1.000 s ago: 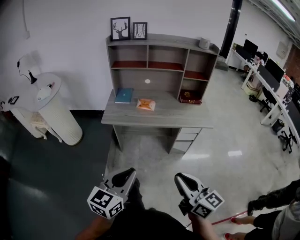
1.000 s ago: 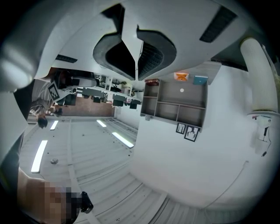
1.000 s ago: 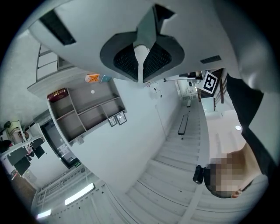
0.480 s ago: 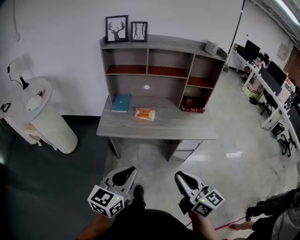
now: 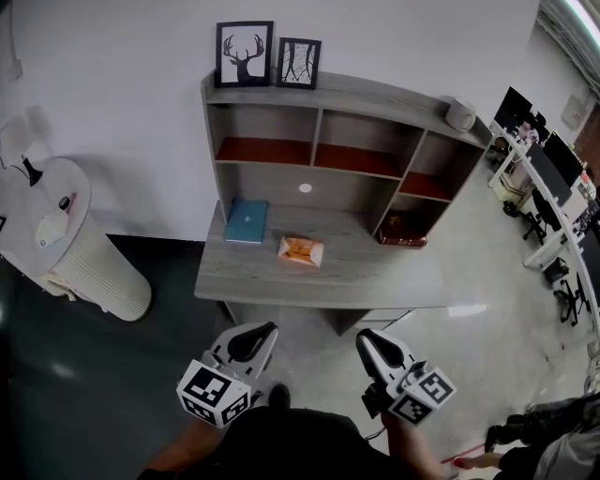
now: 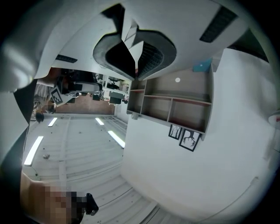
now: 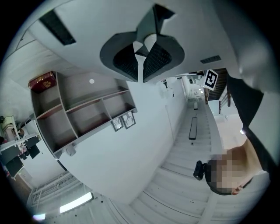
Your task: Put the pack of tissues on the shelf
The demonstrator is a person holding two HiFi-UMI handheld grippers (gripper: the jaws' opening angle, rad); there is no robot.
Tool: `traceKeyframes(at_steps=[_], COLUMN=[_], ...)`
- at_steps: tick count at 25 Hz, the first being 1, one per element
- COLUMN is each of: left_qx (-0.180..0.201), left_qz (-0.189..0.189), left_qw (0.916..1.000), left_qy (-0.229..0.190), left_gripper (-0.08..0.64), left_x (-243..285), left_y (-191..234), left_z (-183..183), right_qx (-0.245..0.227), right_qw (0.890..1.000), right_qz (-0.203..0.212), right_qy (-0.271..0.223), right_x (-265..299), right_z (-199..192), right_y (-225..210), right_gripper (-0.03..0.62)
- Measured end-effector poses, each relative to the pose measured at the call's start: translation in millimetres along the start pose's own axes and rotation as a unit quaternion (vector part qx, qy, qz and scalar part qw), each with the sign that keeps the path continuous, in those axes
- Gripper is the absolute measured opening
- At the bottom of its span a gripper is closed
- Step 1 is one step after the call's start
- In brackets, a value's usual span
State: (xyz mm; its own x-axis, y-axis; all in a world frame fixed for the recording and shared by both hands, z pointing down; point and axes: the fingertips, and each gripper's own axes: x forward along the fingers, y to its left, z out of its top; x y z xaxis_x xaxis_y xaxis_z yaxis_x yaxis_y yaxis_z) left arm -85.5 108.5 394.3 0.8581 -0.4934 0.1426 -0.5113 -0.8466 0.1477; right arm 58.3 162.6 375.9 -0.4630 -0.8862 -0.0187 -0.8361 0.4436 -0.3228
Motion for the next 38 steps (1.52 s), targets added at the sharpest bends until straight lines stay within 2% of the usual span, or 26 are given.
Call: traceKeyframes(at_steps=[10, 18, 28, 34, 38], left_qx=[-0.015, -0.021, -0.018, -0.015, -0.021], left_qz=[0.001, 0.029, 0.065, 0.084, 0.089], left_qw=[0.9998, 0.9991, 0.9975, 0.9961, 0.9955], left_qy=[0.015, 0.022, 0.022, 0.023, 0.023], left_gripper=[0.031, 0.031, 0.031, 0.031, 0.031], left_x=[39, 91, 178, 208, 215], left_y=[58, 96, 131, 144, 161], left_z=[-1, 0, 19, 26, 26], right_qx=[0.017, 0.020, 0.025, 0.022, 0.024], right_qw=[1.000, 0.999, 0.997, 0.995, 0.994], right_qz=[0.008, 0.032, 0.063, 0.078, 0.082], right_qy=[0.014, 0.017, 0.036, 0.052, 0.074], right_x=[68, 110, 154, 175, 195], right_z=[1, 11, 32, 33, 21], right_y=[-35, -87, -177, -208, -215], right_gripper=[0.021, 0.020, 0.020, 0.021, 0.021])
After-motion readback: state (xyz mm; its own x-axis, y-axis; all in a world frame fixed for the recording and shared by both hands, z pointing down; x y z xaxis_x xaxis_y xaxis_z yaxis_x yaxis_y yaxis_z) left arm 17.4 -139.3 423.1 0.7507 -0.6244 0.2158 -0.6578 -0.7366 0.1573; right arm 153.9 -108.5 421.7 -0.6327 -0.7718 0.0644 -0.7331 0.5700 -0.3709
